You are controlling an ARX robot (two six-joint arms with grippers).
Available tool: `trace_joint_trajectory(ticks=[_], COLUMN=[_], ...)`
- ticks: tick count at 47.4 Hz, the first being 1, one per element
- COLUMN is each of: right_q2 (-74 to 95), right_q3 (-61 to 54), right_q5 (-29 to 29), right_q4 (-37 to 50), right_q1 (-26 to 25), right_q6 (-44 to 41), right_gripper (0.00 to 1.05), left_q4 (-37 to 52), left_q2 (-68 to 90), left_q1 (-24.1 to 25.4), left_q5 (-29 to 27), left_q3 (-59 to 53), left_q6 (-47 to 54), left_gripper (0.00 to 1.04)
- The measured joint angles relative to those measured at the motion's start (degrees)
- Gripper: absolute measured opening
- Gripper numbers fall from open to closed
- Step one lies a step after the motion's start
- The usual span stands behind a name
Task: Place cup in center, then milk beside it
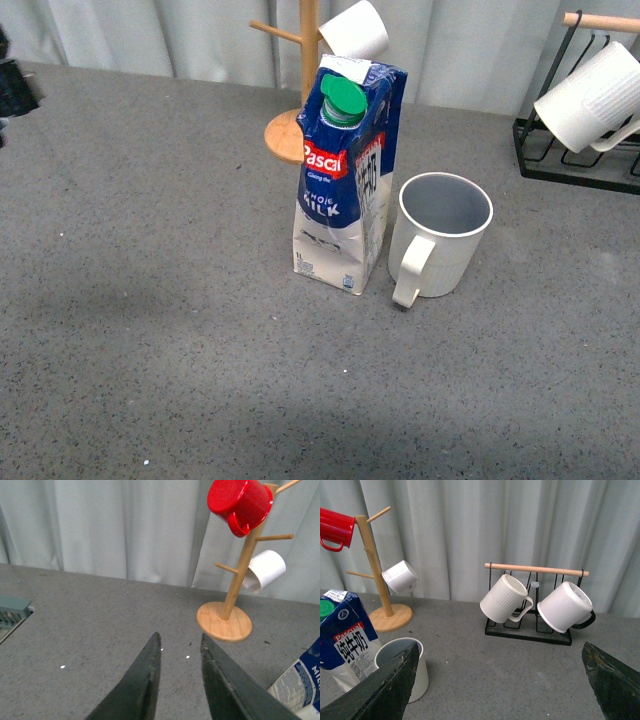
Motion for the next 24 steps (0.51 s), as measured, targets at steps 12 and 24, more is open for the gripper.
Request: trace_joint_trajectory(ticks=[12, 24], right_q2=[0.0, 0.0], right_q3=[0.0, 0.0], right_q5=[0.02, 0.02], right_q4=[0.0, 0.0], right_q1=[0.0, 0.0], right_q6=[0.02, 0.02], right_gripper=[0.95, 0.95], left_q4=[-8.5, -16.11], left_q2=[-12.87, -25.38], left_q1=[3.15, 5.49], left_q5=[3.23, 5.11], left_q3=[-5.55, -9.35], left_q6=[0.52, 0.87], left_gripper=[0.04, 0.04])
